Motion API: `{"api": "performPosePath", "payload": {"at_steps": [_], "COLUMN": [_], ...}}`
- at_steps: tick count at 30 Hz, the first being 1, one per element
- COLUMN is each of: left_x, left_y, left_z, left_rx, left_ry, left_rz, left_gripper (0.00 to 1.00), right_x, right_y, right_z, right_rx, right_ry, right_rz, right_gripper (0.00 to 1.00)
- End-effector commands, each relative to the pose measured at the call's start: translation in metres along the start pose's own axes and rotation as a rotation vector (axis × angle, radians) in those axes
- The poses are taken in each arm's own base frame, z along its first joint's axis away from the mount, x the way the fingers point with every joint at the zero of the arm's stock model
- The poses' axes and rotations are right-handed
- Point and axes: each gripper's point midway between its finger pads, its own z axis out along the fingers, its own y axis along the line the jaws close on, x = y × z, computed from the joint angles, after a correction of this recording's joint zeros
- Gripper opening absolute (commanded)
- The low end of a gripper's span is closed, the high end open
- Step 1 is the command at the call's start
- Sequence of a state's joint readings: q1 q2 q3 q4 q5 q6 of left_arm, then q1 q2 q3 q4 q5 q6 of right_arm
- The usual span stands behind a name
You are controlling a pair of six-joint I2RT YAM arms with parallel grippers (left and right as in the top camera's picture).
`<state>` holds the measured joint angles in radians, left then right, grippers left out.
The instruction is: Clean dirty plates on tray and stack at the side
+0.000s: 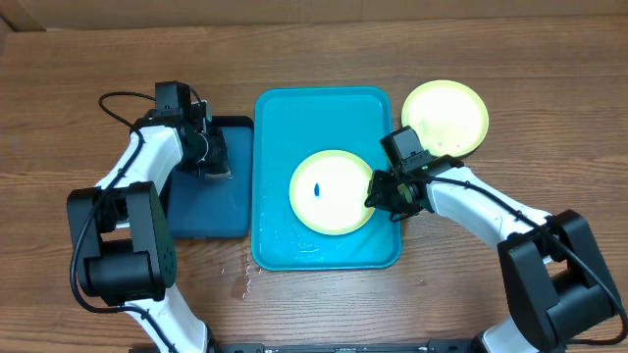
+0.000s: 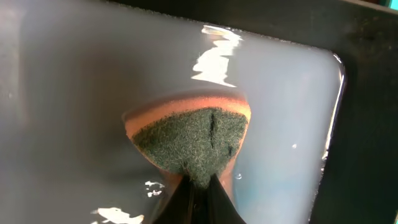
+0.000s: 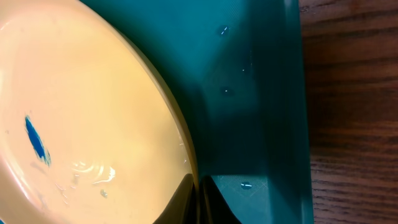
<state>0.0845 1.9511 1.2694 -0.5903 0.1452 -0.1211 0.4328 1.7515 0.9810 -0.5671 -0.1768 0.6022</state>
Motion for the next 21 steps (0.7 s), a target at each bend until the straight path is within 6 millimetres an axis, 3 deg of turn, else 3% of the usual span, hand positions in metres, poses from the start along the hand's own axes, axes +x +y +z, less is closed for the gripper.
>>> {"api": "performPosePath", "payload": {"at_steps": [1,2,4,5,7,11,21], "left_x": [0.007,0.007,0.006,0.007,0.009,0.010,0.002], "left_y": [0.003,0.005,0.008,0.007,0.006,0.001,-0.003], "left_z": [0.005,0.003,0.000,-0.001,-0.001,-0.001,-0.009], "left_rx": [-0.021,-0.029,-0.027,-0.022,-0.014,0.018,0.021], "left_ry": [0.024,0.030,0.039,0.044,0.054,0.057,0.051], "left_rz": [0.004,0.004,-0.004,-0.007,-0.009,-0.010,-0.006], "left_gripper": [0.04,0.05,0.23,0.26,0.25,0.11,0.23], "right_x": [0.001,0.001,0.001,0.001,0.001,0.001,0.001], "right_y": [-0.002,-0.002,-0.002,-0.002,-0.002,-0.002,-0.002], "right_z": [0.002,0.002,0.002,0.002,0.002,0.002,0.002], "right_rx": [0.003,0.003,0.003,0.003,0.002,0.002,0.002], "right_ry": [0.002,0.002,0.002,0.002,0.001,0.001,0.001], "right_rz": [0.001,0.001,0.001,0.001,0.001,0.001,0.001], "right_gripper": [0.04,0.04,0.04,0.04,0.04,0.04,0.04]}}
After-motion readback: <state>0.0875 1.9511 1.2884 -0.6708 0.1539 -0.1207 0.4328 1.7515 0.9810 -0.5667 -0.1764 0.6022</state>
